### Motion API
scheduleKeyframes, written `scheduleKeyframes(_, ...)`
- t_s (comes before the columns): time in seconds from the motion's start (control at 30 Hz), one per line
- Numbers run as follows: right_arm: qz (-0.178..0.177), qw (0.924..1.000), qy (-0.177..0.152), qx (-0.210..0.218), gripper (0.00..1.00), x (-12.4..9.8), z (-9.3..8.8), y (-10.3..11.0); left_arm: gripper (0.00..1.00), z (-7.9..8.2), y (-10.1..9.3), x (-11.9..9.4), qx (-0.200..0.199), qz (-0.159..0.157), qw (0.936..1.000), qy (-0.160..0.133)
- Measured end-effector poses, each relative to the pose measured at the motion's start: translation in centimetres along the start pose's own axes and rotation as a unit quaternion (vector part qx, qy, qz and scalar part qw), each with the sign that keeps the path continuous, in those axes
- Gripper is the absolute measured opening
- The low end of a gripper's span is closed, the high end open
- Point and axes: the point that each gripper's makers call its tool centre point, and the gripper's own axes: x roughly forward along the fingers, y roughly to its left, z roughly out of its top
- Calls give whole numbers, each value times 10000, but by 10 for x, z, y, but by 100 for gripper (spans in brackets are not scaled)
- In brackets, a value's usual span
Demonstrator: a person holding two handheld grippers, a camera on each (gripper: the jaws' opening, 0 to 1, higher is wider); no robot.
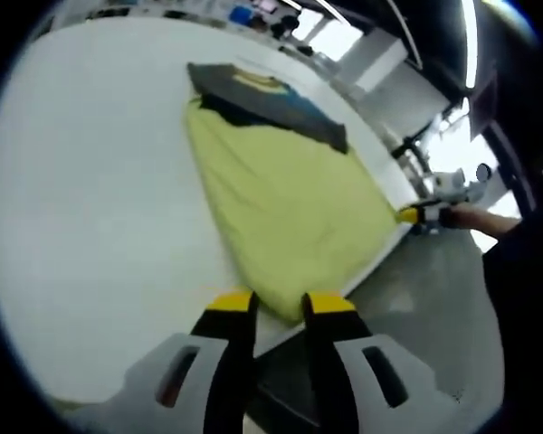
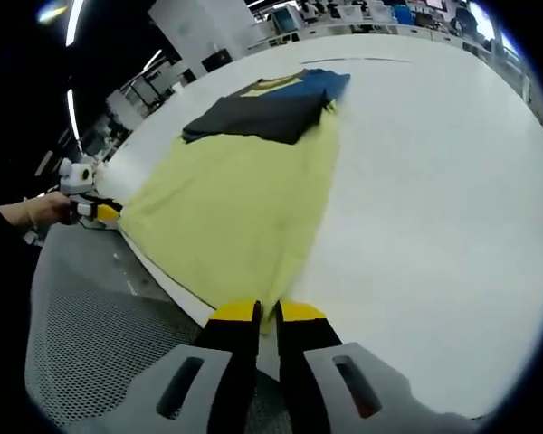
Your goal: Fold the garment on the visible template until the final outline fits inside the template.
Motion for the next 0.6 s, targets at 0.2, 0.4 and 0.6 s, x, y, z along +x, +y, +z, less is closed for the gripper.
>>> scheduleKeyframes(0.2,33,10000,-4,-13,8,1,0,1,10,-1,2,0,-87,7,10000,-36)
scheduleKeyframes(0.4,8,10000,25,-24,5,2,0,0,0,-1,0,-1,-286,0,9996,-88)
scheduleKeyframes(0.6,-8,9999,-9,-115,4,1,2,0,0,-1,-1,-1,-478,-12,9988,-93)
